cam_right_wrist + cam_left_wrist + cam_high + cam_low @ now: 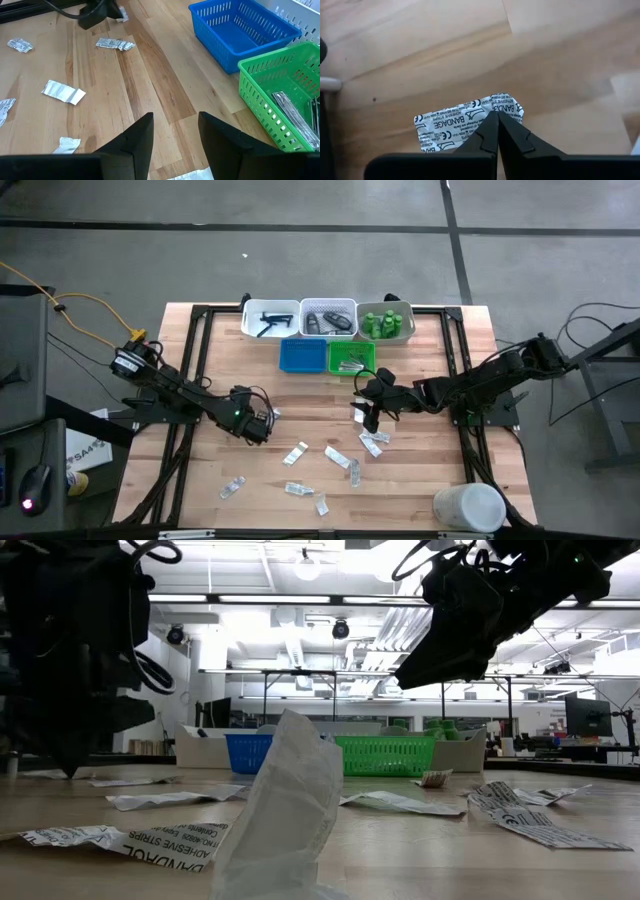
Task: Pick & Place Travel size toiletries
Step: Put the white bandage pad into the blue basket
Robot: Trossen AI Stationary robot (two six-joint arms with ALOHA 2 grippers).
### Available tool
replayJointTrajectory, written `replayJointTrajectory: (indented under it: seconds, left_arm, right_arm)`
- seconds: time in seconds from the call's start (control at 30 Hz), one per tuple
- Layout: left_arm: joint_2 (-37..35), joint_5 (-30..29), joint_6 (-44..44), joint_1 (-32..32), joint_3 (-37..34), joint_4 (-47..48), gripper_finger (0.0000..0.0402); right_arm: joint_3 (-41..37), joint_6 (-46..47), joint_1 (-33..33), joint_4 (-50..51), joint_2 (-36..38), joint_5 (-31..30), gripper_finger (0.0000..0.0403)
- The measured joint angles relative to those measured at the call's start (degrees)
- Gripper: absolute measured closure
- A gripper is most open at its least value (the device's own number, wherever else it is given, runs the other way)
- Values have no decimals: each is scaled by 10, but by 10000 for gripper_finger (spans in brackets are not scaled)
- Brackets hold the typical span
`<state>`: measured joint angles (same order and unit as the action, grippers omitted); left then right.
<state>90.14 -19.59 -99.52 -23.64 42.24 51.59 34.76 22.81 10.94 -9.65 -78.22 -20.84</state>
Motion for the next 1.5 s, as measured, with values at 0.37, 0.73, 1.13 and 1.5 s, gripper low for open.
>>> replayJointTrajectory:
  seconds: [0.37, 0.73, 1.13, 1.5]
  left_arm:
    - [-46, -91, 89, 5, 59, 30, 401]
    - [-66, -164, 411, 152, 123, -130, 401]
    - [-38, -57, 602, 304, 123, -318, 401]
    - [-3, -41, 629, 331, 123, -344, 387]
  right_arm:
    - [0, 0, 0, 0, 0, 0, 254]
    - [0, 0, 0, 0, 0, -2, 254]
    - [0, -1, 0, 0, 0, -2, 254]
    - [0, -1, 0, 0, 0, -2, 254]
